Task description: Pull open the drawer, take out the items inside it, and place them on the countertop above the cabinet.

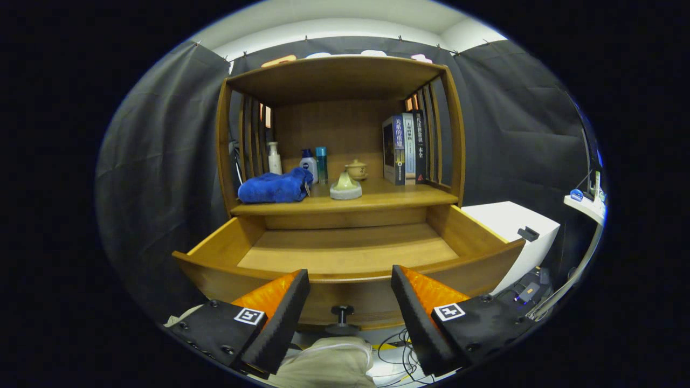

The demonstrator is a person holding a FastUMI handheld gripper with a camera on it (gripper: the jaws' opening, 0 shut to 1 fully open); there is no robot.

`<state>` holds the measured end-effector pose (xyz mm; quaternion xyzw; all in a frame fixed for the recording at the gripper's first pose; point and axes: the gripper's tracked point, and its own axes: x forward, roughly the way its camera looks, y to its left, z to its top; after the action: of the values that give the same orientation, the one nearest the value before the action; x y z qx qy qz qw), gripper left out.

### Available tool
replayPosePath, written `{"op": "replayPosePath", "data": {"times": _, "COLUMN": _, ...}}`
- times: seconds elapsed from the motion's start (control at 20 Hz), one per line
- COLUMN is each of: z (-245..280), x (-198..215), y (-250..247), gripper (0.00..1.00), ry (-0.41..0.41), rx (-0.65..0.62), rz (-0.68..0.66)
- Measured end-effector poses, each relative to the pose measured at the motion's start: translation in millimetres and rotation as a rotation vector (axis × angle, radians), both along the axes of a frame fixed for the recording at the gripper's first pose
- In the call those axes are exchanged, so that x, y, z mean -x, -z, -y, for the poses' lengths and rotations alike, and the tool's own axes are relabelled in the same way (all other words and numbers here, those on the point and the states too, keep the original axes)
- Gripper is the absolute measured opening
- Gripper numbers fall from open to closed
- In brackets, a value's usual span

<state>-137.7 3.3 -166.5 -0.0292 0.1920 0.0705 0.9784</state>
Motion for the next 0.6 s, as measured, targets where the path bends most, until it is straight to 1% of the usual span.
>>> {"op": "replayPosePath", "data": {"times": 0.15, "z": 3, "x": -3, "y": 19, "gripper": 0.98, "ry": 0.010, "rx": 0.050, "rz": -0.032}}
{"op": "replayPosePath", "data": {"times": 0.2, "z": 6, "x": 2, "y": 26, "gripper": 0.98, "ry": 0.010, "rx": 0.077, "rz": -0.030}}
{"op": "replayPosePath", "data": {"times": 0.3, "z": 8, "x": 0, "y": 28, "gripper": 0.98, "ry": 0.010, "rx": 0.121, "rz": -0.032}}
{"op": "replayPosePath", "data": {"times": 0.6, "z": 0, "x": -10, "y": 30, "gripper": 0.98, "ry": 0.001, "rx": 0.122, "rz": -0.043}}
